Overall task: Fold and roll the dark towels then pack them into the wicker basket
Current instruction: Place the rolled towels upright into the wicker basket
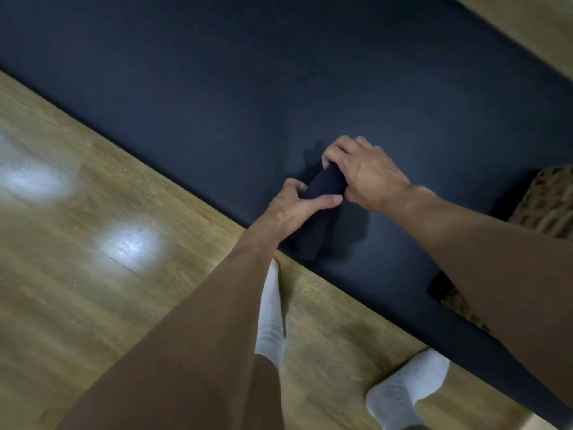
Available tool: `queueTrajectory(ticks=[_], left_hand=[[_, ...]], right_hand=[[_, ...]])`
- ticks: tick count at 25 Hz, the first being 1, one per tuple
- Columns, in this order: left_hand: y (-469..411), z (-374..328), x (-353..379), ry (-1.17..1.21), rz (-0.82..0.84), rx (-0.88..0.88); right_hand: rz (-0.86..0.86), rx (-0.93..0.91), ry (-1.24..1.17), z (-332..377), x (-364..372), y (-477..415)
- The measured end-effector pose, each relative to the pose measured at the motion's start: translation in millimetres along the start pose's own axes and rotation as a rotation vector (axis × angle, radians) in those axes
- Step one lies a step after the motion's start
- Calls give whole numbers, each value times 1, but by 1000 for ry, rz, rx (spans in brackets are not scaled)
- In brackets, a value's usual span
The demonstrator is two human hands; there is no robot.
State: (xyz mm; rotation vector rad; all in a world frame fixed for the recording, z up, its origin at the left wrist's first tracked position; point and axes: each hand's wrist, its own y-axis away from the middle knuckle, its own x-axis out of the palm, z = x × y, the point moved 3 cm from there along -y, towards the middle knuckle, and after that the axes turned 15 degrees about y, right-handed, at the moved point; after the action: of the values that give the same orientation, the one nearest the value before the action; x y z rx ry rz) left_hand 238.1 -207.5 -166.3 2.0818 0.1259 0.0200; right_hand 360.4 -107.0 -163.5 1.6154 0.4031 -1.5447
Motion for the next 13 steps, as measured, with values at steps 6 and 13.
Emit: queueTrajectory(ticks=[6, 13], left_hand=[[37, -66, 70, 133, 272, -58], [107, -148, 180, -174, 61, 321]], right_hand=[[-299, 340, -300, -62, -43, 93], [-661, 1128, -1566, -113, -100, 182]])
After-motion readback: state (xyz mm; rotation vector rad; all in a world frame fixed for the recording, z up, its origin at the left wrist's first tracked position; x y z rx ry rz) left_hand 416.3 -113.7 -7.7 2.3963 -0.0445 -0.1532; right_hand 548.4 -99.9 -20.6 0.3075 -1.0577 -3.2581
